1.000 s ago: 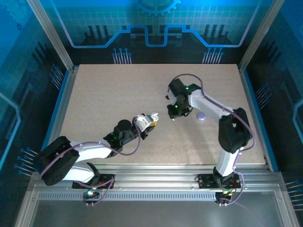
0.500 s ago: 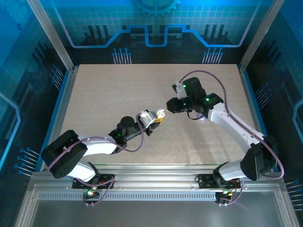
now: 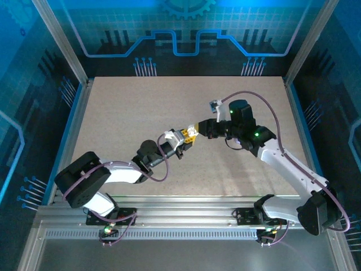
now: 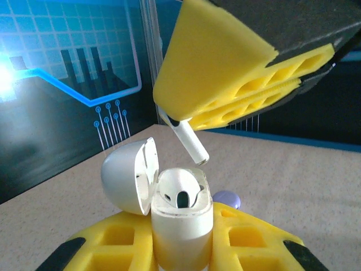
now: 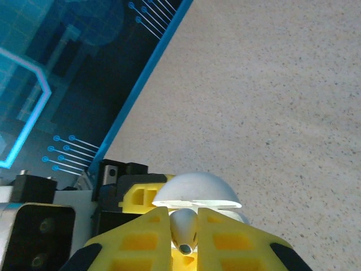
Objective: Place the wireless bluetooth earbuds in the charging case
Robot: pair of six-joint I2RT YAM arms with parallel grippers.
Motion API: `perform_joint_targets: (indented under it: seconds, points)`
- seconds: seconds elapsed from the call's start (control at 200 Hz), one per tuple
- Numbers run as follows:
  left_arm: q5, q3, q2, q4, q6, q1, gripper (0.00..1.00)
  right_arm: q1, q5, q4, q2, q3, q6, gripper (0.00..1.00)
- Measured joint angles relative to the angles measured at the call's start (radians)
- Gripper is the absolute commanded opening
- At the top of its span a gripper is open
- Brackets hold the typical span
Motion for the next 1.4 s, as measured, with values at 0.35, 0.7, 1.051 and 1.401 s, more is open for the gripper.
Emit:
perform_joint_targets:
  seconds: [0.35,0.7,1.051,1.401]
  points:
    - [0.009,0.0,0.018,0.079,-0.043,0.0,0.1,-0.008,-0.016,0.084,-0.014,-0.014,0.024,0.14]
    - [0.009,0.0,0.017,0.084,-0.065,0.0,0.11,-0.01,0.002,0.133,-0.031,-0.057,0.027,0.14]
    - [0.009,0.0,0.014,0.085,-0.108,0.0,0.11,-0.01,0.012,0.174,-0.052,-0.102,0.027,0.14]
    - [0.009,0.0,0.007,0.091,-0.124,0.0,0.11,-0.01,0.01,0.213,-0.051,-0.115,0.027,0.15]
